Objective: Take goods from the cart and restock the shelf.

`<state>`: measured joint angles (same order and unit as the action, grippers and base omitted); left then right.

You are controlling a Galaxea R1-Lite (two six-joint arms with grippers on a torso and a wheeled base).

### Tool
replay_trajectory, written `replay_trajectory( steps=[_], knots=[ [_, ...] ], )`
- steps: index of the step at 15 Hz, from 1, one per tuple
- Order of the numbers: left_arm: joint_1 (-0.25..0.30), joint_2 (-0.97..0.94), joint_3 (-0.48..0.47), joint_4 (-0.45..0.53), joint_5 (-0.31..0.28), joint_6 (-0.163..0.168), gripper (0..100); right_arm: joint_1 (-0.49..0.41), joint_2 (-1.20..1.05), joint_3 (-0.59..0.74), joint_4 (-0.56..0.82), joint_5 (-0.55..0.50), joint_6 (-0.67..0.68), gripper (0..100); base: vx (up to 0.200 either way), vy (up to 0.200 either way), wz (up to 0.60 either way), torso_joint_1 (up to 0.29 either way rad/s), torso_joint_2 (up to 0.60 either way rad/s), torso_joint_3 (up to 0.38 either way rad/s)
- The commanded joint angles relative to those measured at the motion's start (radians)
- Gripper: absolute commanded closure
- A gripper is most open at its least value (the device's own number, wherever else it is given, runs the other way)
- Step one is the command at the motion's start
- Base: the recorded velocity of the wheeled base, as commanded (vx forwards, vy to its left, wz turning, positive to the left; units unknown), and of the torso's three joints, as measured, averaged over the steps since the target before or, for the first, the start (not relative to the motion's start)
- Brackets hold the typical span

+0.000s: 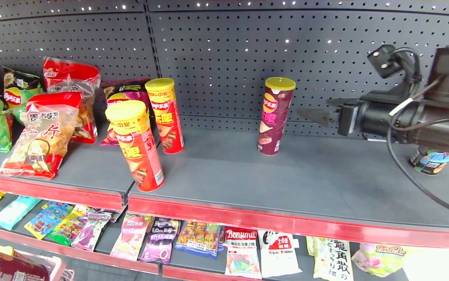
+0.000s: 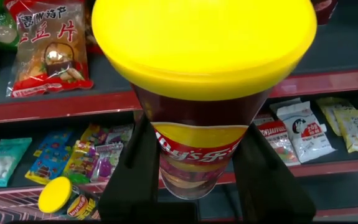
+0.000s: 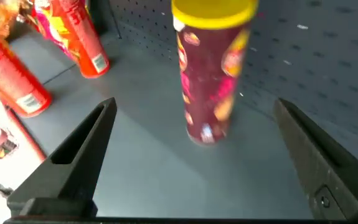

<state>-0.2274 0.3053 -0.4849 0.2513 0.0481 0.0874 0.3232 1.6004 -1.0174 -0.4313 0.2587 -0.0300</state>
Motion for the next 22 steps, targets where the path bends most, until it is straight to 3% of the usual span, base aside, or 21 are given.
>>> replay_trajectory(
  steps=[1,22],
  knots=[
    [0.0,0.014,-0.001,0.0,0.001,0.0,100,0.023,0.147,-0.043,-0.035,0.001,0.004,0,0.0,0.0,0.0,0.0,0.0,0.0],
    [0.002,0.009,-0.012,0.008,0.006,0.003,100,0.045,0.389,-0.314,-0.049,-0.029,-0.005,0,0.0,0.0,0.0,0.0,0.0,0.0]
  ],
)
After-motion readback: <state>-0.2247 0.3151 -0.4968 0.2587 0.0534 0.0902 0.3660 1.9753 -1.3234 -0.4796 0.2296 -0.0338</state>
